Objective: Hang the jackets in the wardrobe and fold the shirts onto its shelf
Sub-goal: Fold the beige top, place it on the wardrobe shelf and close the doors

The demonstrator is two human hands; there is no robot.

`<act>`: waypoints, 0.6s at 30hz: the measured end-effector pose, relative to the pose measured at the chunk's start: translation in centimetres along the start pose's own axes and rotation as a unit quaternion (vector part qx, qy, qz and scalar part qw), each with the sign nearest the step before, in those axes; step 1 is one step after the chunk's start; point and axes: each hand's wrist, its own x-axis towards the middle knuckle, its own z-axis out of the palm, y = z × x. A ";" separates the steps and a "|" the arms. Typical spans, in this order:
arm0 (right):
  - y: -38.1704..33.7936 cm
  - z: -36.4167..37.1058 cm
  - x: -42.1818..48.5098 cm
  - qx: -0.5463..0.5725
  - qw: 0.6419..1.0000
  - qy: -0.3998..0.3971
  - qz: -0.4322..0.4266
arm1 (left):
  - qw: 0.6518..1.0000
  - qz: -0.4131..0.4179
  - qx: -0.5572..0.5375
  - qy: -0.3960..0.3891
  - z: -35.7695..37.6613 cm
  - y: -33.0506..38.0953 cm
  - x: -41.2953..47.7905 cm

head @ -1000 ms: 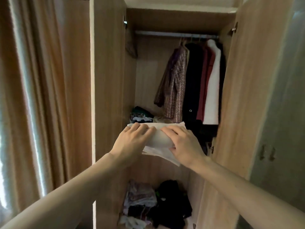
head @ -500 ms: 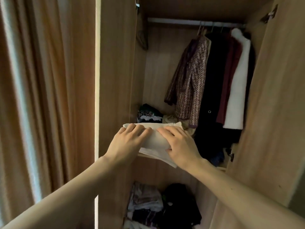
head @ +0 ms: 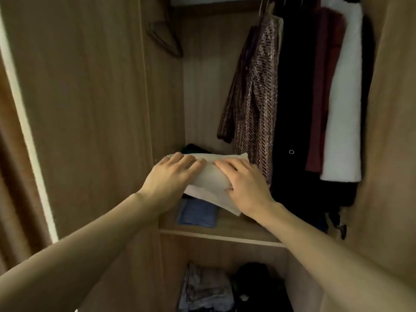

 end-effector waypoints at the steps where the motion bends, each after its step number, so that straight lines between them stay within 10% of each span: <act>1: 0.9 0.8 0.7 0.008 1.000 0.003 0.002 | 1.000 -0.001 0.003 0.008 0.8 -0.2 1.0; 18: 7.6 17.4 6.9 0.002 0.997 -0.074 0.013 | 0.997 -0.004 -0.070 -0.008 20.8 -6.4 5.2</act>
